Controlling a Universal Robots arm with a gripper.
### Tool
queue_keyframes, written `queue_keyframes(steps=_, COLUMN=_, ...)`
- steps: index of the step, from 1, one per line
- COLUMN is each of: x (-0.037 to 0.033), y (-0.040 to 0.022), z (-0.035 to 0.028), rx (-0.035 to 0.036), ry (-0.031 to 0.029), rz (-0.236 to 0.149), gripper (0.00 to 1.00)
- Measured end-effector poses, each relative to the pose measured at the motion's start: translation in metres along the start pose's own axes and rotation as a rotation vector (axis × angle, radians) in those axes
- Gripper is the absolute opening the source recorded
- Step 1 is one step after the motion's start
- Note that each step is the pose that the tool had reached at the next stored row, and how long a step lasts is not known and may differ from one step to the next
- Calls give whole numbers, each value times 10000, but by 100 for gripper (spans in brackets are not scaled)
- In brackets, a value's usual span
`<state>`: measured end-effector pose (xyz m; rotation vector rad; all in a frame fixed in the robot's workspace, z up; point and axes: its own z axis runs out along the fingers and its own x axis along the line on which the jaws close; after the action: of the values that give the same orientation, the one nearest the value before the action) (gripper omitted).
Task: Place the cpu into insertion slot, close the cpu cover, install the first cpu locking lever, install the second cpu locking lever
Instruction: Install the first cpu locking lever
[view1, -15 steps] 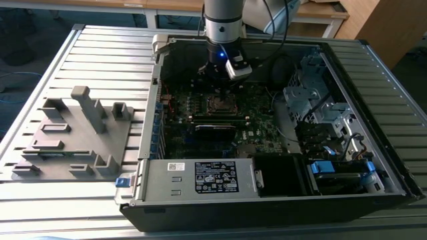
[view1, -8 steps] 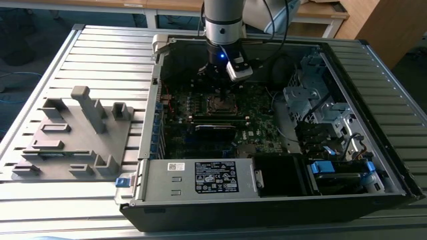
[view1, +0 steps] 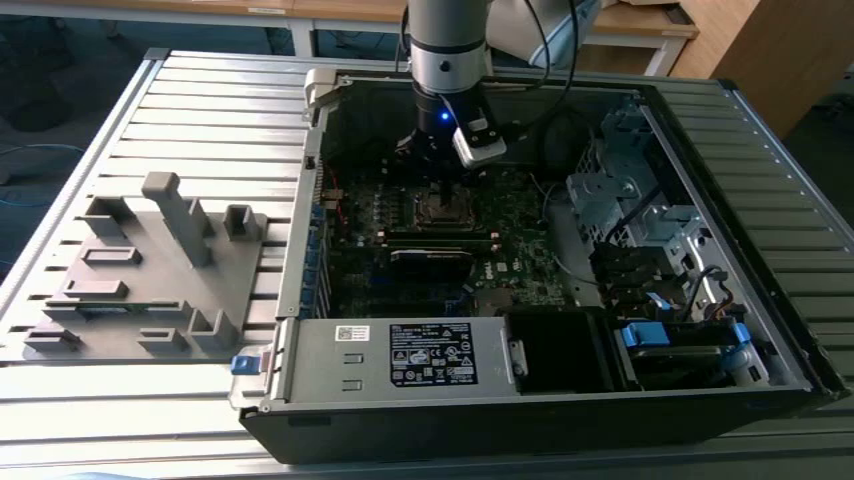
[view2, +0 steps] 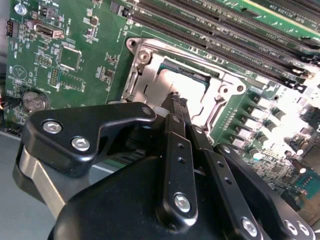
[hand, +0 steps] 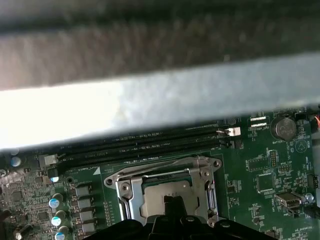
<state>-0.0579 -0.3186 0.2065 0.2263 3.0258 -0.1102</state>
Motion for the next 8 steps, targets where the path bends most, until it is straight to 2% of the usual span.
queue_keyframes(steps=3, x=-1, y=-6, z=2, rx=-1, ry=-1, rz=1, gripper=11)
queue_keyframes(steps=4, x=-1, y=-7, z=5, rx=2, ry=19, rz=-1, gripper=11)
queue_keyframes(steps=5, x=-2, y=-8, z=7, rx=15, ry=109, rz=-9, gripper=11)
queue_keyframes(steps=7, x=-6, y=-7, z=12, rx=54, ry=368, rz=-29, gripper=11)
queue_keyframes(steps=8, x=-6, y=-7, z=12, rx=60, ry=408, rz=-33, gripper=11)
